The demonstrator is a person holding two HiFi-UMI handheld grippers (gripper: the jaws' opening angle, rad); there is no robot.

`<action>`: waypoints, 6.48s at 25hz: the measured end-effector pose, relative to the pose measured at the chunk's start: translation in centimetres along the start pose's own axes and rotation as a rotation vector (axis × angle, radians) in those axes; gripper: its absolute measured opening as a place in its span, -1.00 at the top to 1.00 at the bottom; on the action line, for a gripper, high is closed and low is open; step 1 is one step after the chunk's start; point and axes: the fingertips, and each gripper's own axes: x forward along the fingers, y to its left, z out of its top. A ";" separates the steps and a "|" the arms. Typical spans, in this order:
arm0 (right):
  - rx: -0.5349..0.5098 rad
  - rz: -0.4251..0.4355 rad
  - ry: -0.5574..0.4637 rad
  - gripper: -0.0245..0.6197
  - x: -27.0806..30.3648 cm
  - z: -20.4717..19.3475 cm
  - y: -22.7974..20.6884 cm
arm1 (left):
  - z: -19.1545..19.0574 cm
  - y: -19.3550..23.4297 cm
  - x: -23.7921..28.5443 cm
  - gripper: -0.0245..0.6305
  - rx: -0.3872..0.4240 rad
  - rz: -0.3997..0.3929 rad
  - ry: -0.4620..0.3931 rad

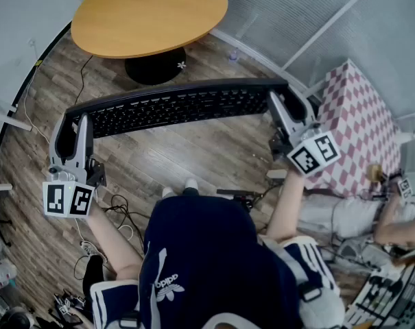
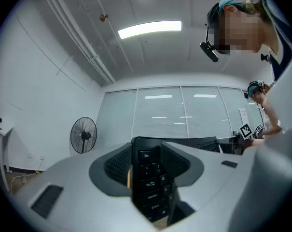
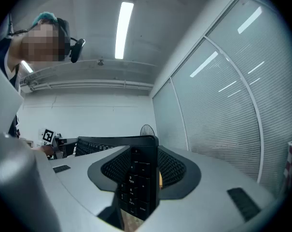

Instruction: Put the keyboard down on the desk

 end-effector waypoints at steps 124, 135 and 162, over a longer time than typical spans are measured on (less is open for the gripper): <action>0.142 -0.171 0.168 0.42 56.2 -11.4 -17.5 | -11.6 42.8 47.7 0.37 -0.077 -0.044 0.187; 0.135 -0.145 0.225 0.42 56.6 -13.8 -19.2 | -14.9 41.7 47.5 0.37 -0.106 0.001 0.242; 0.230 -0.182 0.367 0.42 62.2 -25.1 -26.6 | -28.6 44.2 53.7 0.37 -0.210 0.064 0.468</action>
